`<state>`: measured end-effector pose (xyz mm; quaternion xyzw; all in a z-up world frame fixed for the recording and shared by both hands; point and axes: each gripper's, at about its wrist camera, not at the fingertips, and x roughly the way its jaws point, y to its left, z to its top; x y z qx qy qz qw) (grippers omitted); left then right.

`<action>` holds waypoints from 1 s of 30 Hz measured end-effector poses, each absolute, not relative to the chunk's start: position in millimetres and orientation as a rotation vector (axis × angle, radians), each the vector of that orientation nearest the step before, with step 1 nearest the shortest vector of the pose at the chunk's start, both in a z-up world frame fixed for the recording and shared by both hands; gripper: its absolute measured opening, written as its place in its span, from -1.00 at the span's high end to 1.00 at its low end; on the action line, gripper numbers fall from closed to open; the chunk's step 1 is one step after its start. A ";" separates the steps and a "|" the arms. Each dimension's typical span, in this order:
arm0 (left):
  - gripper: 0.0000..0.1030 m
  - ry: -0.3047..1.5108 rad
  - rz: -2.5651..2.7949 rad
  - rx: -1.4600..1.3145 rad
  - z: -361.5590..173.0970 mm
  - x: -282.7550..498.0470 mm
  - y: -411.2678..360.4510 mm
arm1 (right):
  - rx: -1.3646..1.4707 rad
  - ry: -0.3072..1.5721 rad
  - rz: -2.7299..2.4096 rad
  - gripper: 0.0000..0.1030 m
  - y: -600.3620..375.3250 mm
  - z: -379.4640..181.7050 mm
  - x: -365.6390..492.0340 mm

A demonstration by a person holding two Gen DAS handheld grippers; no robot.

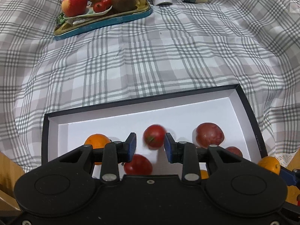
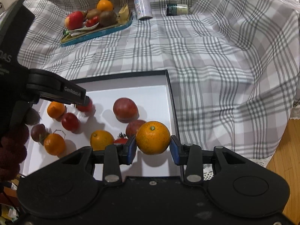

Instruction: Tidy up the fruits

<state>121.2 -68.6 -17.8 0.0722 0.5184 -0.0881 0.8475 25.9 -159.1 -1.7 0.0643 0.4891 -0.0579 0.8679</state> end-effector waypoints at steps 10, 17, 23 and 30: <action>0.19 1.047 -0.147 0.117 1.3 98.0 -53.6 | 0.121 1.027 -0.112 0.21 -157.5 -6.1 26.5; 0.19 1.007 -0.096 0.099 10.3 77.2 -38.8 | 0.100 0.995 -0.105 0.21 -154.4 -4.4 25.6; 0.19 0.977 -0.058 0.085 16.3 59.0 -26.4 | 0.099 0.955 -0.099 0.21 -151.3 4.8 23.4; 0.19 0.953 -0.024 0.076 19.1 38.3 -16.6 | 0.111 0.924 -0.089 0.21 -145.3 14.6 15.7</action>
